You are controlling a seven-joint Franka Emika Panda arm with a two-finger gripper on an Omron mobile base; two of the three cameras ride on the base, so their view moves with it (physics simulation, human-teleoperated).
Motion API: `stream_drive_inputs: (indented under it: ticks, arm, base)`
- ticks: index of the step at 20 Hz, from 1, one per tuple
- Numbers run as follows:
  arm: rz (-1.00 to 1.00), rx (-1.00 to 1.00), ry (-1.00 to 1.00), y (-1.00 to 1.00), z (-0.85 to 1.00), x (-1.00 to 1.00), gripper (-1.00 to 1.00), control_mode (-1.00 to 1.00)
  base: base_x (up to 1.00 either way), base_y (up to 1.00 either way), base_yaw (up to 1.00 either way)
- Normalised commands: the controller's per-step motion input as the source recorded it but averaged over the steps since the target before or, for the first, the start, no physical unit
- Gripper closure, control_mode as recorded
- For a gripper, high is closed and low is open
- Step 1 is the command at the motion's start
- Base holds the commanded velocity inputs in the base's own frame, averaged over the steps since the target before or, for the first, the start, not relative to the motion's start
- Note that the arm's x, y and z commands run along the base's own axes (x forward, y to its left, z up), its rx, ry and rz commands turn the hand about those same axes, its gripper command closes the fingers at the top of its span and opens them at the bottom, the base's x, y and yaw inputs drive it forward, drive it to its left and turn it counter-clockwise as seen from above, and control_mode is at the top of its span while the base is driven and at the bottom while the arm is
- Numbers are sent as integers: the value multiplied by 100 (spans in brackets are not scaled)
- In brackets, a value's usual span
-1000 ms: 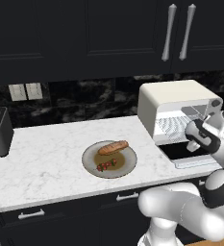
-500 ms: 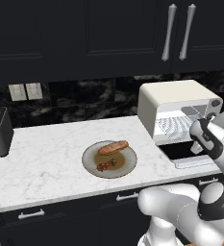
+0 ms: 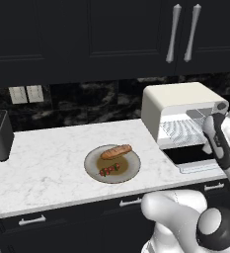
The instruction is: Pick up the kebab skewer and baguette bread, and place them inside the toaster oven. Close the toaster oven door and start by setting the timer.
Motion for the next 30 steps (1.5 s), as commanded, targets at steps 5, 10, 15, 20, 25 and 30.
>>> stream_drive_inputs:
  ticks: [5,10,15,20,25,30]
  arm:
    - [-11,0,6,51,20,-41,-100,-100]
    - [-13,0,1,67,19,-19,-100,-100]
    - [-16,0,0,66,32,-16,-100,-100]
    - [-10,0,0,78,12,-22,-100,-100]
    - [-14,0,2,82,4,-6,-100,-100]
    - [0,1,0,82,0,-10,-100,-100]
  base:
    - [0,0,0]
    - [0,0,0]
    - [0,0,0]
    - [0,0,0]
    - [0,0,0]
    - [0,0,0]
